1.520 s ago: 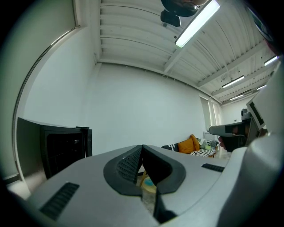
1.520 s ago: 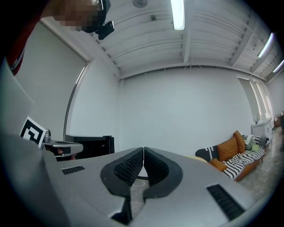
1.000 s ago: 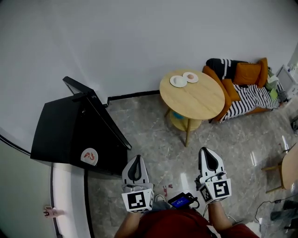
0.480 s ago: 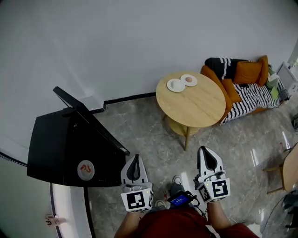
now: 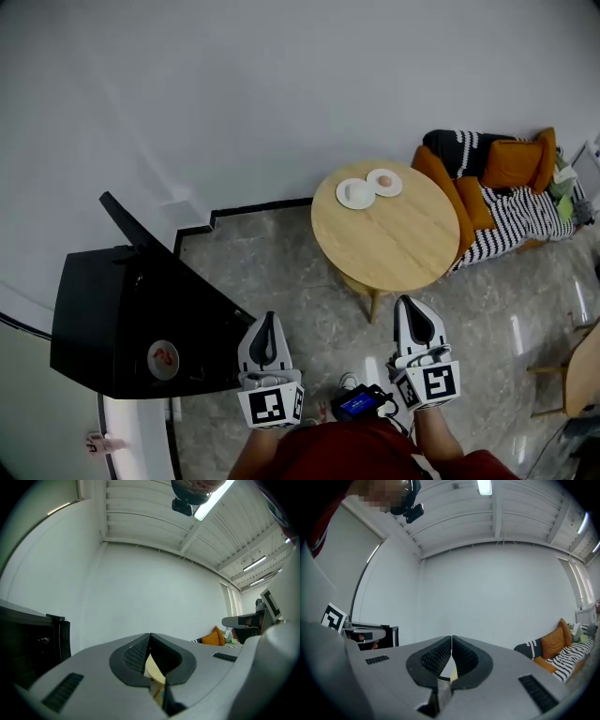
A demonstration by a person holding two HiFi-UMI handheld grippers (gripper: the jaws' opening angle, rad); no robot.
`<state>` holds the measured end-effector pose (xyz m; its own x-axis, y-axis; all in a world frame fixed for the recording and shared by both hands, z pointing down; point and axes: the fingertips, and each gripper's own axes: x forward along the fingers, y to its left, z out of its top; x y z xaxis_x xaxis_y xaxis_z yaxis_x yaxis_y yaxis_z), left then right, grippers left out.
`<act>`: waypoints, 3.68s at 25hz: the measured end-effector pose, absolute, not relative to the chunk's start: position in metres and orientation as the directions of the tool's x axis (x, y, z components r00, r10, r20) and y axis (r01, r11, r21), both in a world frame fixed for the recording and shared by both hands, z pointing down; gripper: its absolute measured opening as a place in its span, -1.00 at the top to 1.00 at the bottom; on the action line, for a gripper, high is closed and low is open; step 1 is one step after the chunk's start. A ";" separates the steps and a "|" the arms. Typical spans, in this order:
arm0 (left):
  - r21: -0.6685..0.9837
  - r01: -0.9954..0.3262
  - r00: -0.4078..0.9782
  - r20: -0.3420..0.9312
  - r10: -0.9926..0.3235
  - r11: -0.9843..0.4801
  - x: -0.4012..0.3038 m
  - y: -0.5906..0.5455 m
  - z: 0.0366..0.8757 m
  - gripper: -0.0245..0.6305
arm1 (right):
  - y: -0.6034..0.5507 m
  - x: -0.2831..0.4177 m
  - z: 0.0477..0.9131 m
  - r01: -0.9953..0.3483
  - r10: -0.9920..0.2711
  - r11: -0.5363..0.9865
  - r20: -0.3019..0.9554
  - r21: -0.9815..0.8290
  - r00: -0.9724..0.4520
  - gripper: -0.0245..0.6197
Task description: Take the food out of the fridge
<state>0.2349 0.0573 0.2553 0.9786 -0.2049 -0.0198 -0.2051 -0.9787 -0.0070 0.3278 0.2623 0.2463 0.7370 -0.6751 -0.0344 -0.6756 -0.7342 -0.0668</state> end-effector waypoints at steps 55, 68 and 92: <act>0.043 -0.865 0.499 -0.005 -0.866 -0.499 0.038 -0.125 0.283 0.89 | -0.073 0.236 0.261 -0.999 -0.999 0.048 0.018 0.004 -0.048 0.85; 0.065 -0.937 0.344 -0.023 -0.939 -0.345 0.010 -0.145 0.286 0.89 | -0.136 0.178 0.263 -0.957 -0.959 0.284 0.033 0.048 -0.283 0.85; -0.003 -0.996 -0.087 -0.023 -0.996 0.087 0.007 -0.073 0.289 0.88 | -0.125 0.176 0.280 -0.770 -0.778 0.629 0.067 0.107 -0.625 0.85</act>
<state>0.0068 -0.0731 0.2887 -0.0867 -0.9960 -0.0226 -0.9962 0.0868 -0.0029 0.1759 -0.1251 0.2800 -0.6253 -0.7775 0.0670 -0.7703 0.6287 0.1067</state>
